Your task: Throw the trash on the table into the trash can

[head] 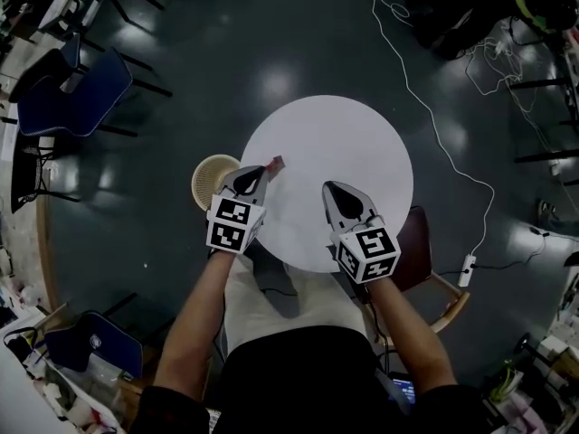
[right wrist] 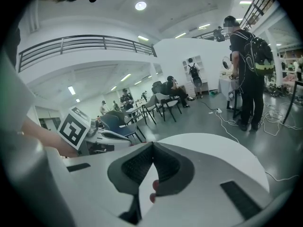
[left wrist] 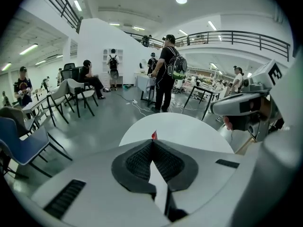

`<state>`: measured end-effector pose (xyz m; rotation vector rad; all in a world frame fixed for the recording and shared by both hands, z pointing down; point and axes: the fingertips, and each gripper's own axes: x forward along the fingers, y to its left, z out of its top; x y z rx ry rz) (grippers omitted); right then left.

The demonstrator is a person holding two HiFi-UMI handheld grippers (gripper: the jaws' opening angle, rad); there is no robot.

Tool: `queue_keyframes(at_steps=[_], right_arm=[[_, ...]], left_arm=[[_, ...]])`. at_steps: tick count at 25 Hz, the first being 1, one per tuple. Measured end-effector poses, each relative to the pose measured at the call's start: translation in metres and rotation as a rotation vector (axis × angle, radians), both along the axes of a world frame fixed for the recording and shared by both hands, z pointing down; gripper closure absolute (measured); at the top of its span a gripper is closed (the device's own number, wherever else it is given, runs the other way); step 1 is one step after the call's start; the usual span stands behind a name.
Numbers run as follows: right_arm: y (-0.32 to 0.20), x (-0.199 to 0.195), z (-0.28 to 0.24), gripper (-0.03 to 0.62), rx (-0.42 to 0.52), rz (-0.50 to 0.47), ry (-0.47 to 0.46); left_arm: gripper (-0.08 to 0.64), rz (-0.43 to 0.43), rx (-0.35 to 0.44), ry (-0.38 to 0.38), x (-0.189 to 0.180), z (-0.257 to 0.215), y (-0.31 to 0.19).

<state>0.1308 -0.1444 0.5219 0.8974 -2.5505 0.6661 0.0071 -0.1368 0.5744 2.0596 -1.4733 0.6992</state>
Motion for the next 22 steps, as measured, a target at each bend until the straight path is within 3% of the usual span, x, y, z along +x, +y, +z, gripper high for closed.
queue_keyframes(at_steps=[9,22], right_arm=[[0.017,-0.045,-0.012,0.575,0.000,0.007,0.005],[0.064,-0.131,-0.001,0.575,-0.033,-0.024,0.016]], left_arm=[[0.546,-0.022,0.011,0.048,-0.045,-0.015,0.025],[0.546,-0.043,-0.011,0.044,-0.133,-0.007,0.070]])
